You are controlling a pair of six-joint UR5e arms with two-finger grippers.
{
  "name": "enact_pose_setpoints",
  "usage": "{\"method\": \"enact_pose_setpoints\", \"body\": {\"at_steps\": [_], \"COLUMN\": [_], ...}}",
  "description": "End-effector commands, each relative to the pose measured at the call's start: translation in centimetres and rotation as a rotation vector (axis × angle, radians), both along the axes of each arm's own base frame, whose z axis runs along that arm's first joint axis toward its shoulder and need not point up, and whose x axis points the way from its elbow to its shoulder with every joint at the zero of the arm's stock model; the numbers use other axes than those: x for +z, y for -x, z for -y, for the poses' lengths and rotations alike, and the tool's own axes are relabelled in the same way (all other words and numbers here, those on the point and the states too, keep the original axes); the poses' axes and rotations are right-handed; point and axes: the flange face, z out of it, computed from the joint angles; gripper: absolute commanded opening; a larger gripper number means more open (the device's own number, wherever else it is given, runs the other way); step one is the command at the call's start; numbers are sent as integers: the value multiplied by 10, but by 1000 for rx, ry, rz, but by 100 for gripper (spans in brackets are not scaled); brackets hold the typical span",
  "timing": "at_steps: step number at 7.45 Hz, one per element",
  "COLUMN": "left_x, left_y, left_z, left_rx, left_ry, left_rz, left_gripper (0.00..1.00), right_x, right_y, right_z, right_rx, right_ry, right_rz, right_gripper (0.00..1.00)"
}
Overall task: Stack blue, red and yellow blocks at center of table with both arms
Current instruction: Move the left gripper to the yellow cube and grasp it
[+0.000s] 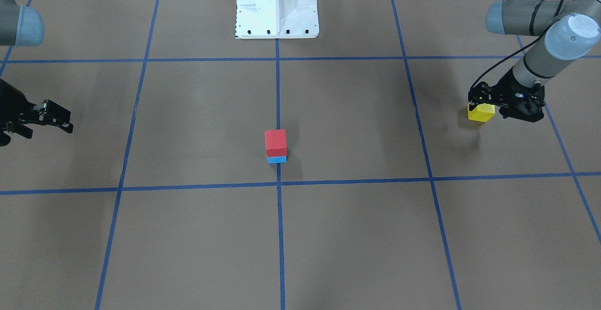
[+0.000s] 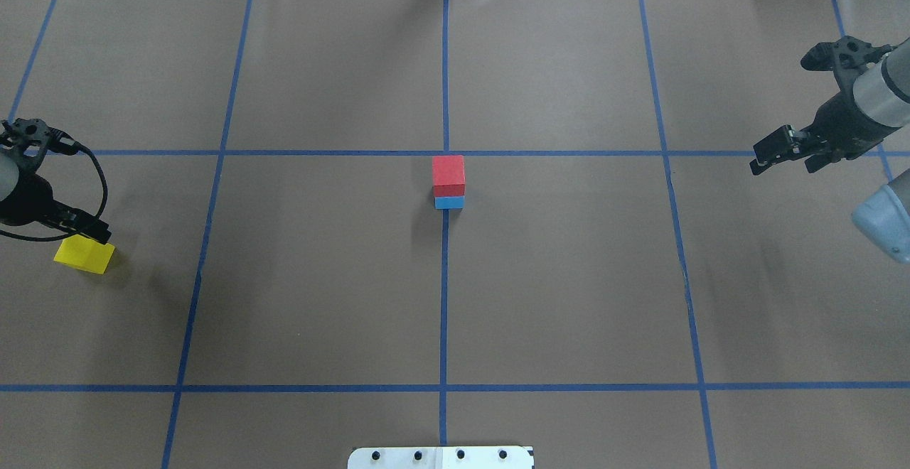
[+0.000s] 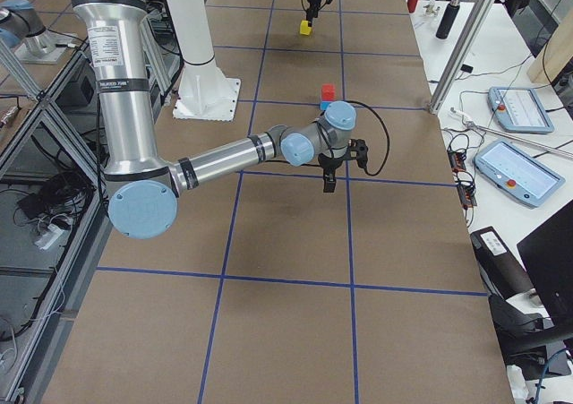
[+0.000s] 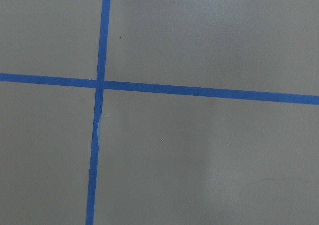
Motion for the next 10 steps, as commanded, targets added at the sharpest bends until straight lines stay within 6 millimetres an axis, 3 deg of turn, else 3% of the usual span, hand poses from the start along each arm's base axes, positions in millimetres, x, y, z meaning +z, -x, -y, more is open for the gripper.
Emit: {"method": "enact_pose_setpoints", "body": {"at_steps": [1, 4, 5, 6, 7, 9, 10], "left_x": [7, 20, 19, 17, 15, 0, -30], "left_y": [0, -4, -9, -12, -15, -22, -27], "left_z": [-2, -6, -8, -10, -10, -12, -8], "left_rx": [-26, -23, -19, -8, 14, 62, 84], "left_ry": [43, 67, 72, 82, 90, 132, 155], "left_rz": [6, 19, 17, 6, -13, -82, -127], "left_gripper": [100, 99, 94, 35, 0, 0, 0], "right_x": [0, 0, 0, 0, 0, 0, 0], "right_y": [0, 0, 0, 0, 0, 0, 0], "right_z": [0, 0, 0, 0, 0, 0, 0], "right_rx": [-1, -1, 1, -1, -2, 0, 1], "right_ry": [0, 0, 0, 0, -1, -1, 0], "right_rz": [0, 0, 0, 0, 0, 0, 0], "right_gripper": [99, 99, 99, 99, 99, 99, 99]}}
